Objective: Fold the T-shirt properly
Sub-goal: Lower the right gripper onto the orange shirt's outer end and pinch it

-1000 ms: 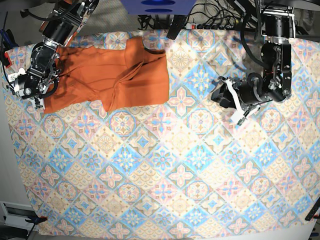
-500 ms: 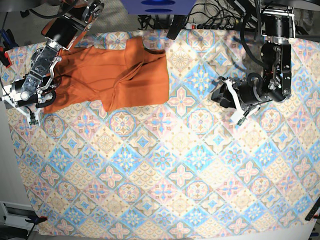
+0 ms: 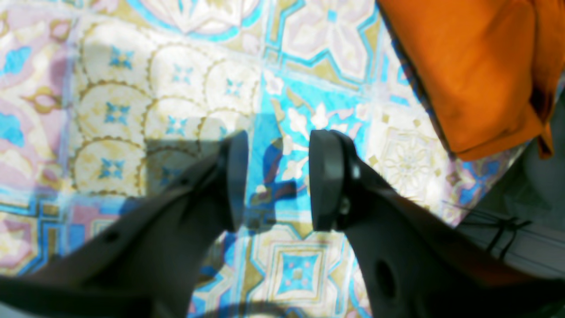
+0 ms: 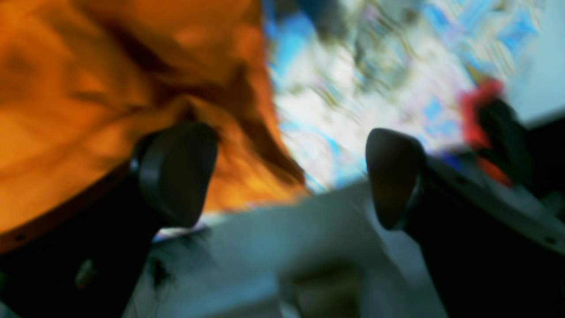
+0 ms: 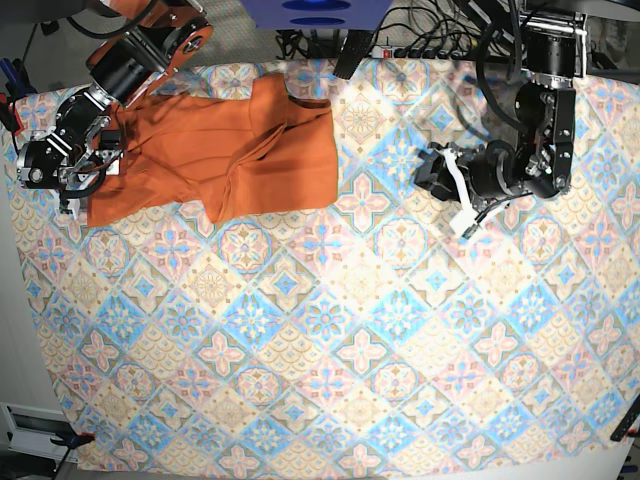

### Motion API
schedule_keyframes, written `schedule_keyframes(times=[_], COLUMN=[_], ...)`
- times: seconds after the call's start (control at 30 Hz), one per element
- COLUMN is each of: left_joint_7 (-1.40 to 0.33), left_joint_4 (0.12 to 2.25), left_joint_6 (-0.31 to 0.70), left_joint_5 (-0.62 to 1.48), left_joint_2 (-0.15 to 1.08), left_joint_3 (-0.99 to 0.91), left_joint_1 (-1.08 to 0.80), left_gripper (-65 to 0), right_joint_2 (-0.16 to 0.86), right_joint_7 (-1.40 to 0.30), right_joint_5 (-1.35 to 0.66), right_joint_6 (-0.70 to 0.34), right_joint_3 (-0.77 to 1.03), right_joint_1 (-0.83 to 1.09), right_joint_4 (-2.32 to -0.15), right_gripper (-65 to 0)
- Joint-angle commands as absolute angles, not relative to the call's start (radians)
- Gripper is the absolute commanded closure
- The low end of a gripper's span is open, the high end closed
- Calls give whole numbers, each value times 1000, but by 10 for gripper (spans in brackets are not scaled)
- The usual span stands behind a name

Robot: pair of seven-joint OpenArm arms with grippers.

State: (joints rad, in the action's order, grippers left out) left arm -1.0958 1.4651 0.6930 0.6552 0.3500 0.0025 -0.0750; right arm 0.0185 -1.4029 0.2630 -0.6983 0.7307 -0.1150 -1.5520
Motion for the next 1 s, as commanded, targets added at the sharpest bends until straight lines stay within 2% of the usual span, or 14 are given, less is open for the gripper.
schedule_keyframes(times=[0.0,0.33,0.43,0.6,0.73,0.97], left_joint_7=[-1081,-1081,-1081,-1081,-1081,-1081], left_joint_4=[1486,1550,1550,1550,1550,1550], left_joint_6=[698,698,698,698,698,698], left_joint_5=[674,674,674,674,674,674], left_joint_2=[360,383,383,383,383,381], left_joint_3=[-7,-8,-5,-7,-5,-5], left_joint_1=[-61,-67,-65,-64,-62,-61], left_gripper=[-213,-213,-213,-213,-213,-213], right_joint_2=[35,88,154,283,361,378], right_joint_7=[-1396,-1396,-1396,-1396,-1396,-1396], right_joint_5=[243,61,-44,-348,-472,-575], right_joint_6=[-698,-698,-698,-698,-698,-698], right_joint_3=[736,794,792,785,785,782], right_joint_1=[-137,-136,-136,-128,-82,-36], right_joint_4=[-1567,-1543,-1423,-1194,-1161,-1161], right_gripper=[-538,-538,-538,-538,-538,-538])
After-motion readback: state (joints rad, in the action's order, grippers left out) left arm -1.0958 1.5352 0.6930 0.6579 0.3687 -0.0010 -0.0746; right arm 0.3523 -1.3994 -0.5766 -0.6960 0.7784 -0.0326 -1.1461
